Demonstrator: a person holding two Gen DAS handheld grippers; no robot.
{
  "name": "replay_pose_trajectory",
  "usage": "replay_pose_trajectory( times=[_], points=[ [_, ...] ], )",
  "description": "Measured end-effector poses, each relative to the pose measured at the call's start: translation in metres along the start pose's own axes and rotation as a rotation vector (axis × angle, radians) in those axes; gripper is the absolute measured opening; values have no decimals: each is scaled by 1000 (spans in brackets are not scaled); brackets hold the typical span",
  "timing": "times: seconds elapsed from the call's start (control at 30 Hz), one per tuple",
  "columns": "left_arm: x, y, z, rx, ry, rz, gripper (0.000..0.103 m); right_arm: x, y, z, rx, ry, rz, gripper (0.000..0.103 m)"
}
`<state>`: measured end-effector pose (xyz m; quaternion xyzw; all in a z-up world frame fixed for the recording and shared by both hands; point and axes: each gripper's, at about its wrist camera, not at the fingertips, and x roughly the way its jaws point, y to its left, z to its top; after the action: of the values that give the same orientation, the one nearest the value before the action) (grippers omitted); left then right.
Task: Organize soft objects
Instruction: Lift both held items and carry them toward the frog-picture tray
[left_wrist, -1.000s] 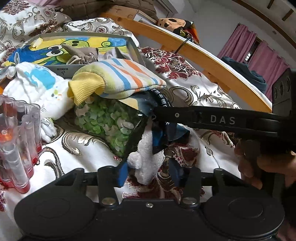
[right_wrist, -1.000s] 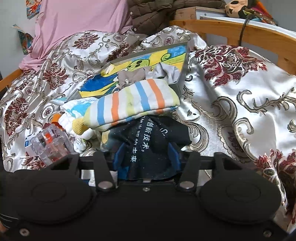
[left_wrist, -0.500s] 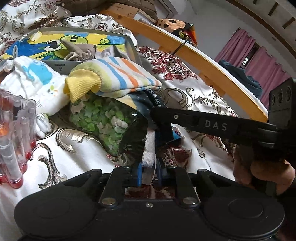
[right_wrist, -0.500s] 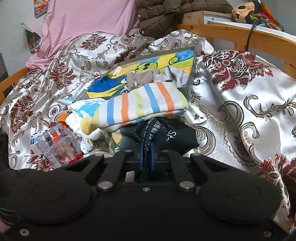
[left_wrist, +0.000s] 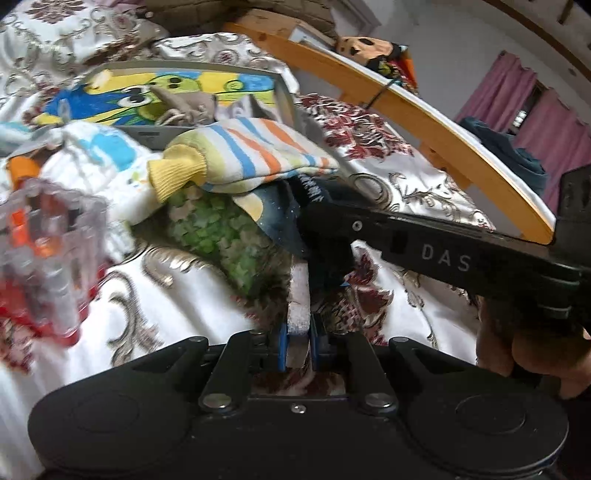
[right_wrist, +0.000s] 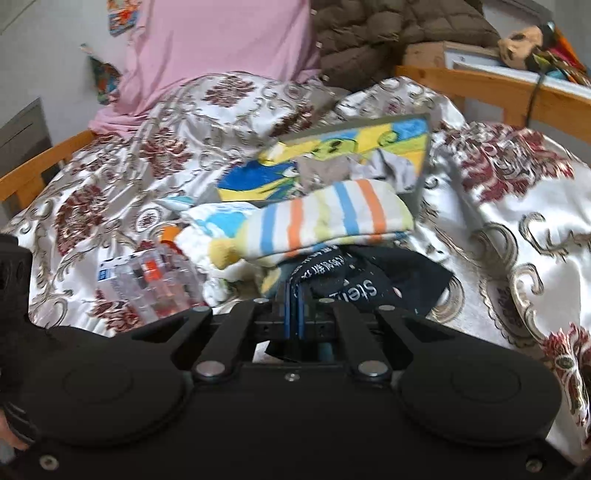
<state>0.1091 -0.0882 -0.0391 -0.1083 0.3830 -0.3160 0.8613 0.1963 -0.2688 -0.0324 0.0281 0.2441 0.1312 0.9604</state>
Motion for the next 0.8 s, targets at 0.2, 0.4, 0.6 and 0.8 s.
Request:
replay_pose_trajectory(
  times=[0.2, 0.4, 0.6, 0.8],
  points=[
    [-17, -6, -12, -38, 21, 102, 12, -19, 13, 3, -66, -52, 31, 0],
    [-39, -5, -20, -94, -15, 195, 12, -32, 21, 6, -88, -93, 34, 0],
    [-69, -6, -24, -127, -119, 267, 12, -51, 24, 8, -95, -143, 49, 0],
    [-92, -8, -28, -135, -207, 291, 12, -71, 31, 8, -112, -192, 81, 0]
  ],
)
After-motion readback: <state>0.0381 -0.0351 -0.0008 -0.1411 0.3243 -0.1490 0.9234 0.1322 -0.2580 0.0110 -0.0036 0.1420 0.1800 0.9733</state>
